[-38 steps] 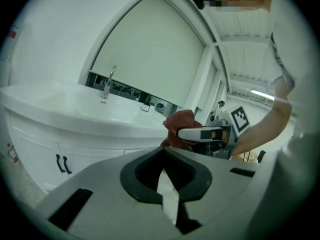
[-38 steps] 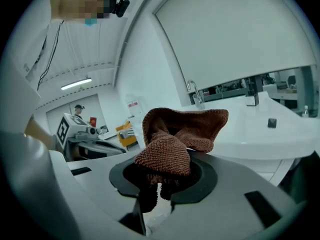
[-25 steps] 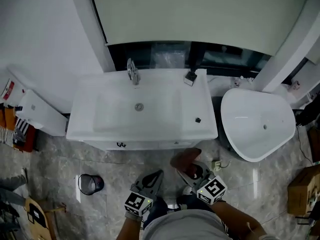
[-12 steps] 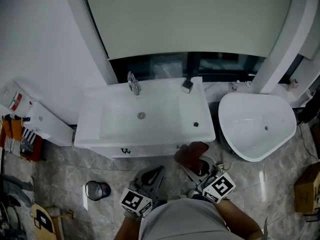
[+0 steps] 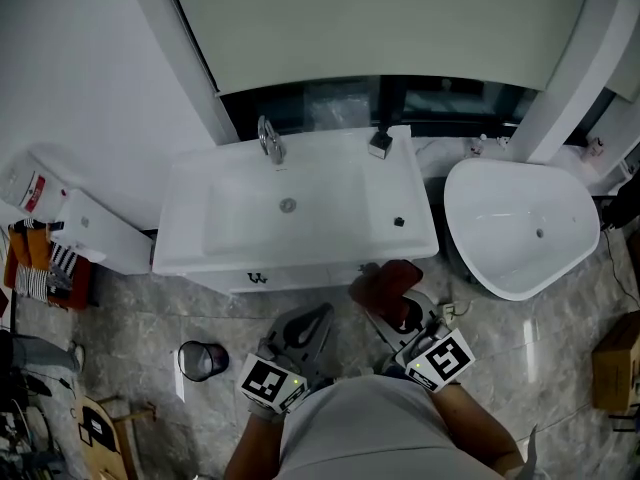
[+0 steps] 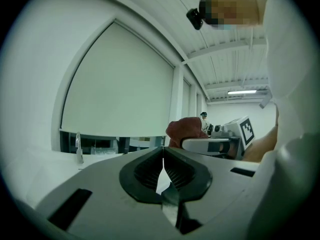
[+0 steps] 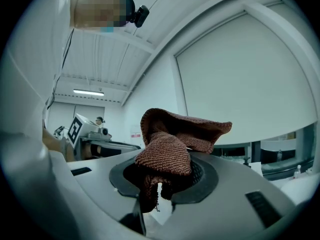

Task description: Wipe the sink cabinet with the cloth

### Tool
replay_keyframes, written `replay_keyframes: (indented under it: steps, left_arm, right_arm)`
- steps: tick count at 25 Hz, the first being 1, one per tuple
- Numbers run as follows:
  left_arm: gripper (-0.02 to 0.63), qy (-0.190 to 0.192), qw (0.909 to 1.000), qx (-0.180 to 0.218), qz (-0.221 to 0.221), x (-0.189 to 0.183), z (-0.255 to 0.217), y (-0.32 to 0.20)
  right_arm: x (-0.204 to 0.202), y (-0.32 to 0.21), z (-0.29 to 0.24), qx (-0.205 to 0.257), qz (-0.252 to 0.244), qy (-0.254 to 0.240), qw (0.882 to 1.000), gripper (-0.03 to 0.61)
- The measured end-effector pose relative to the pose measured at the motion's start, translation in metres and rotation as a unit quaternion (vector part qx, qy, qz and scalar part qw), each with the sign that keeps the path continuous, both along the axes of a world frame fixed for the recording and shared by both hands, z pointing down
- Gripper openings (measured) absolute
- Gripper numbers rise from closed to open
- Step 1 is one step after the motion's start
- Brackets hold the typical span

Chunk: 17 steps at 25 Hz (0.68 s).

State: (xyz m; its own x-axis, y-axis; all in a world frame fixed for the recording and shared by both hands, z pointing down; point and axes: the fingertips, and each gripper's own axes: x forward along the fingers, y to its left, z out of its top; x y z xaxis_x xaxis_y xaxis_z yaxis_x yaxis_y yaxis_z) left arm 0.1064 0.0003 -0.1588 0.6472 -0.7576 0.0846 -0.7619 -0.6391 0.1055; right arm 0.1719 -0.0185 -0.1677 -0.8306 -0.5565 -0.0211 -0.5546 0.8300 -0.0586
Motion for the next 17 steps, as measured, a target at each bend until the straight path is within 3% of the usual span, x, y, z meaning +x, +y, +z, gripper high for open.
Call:
replay_keyframes:
  steps: [6,17]
  left_arm:
    - [0.012,-0.002,0.9997,-0.022,-0.009,-0.002,0.012,0.008]
    - [0.012,-0.006,0.9996,-0.027,0.000,0.015,0.010,0.009]
  right_arm:
    - [0.009,0.002,0.003,-0.004,0.009,-0.001,1.000,0.106]
    - [0.032,-0.004,0.006,-0.011,0.022,-0.002,1.000,0.106]
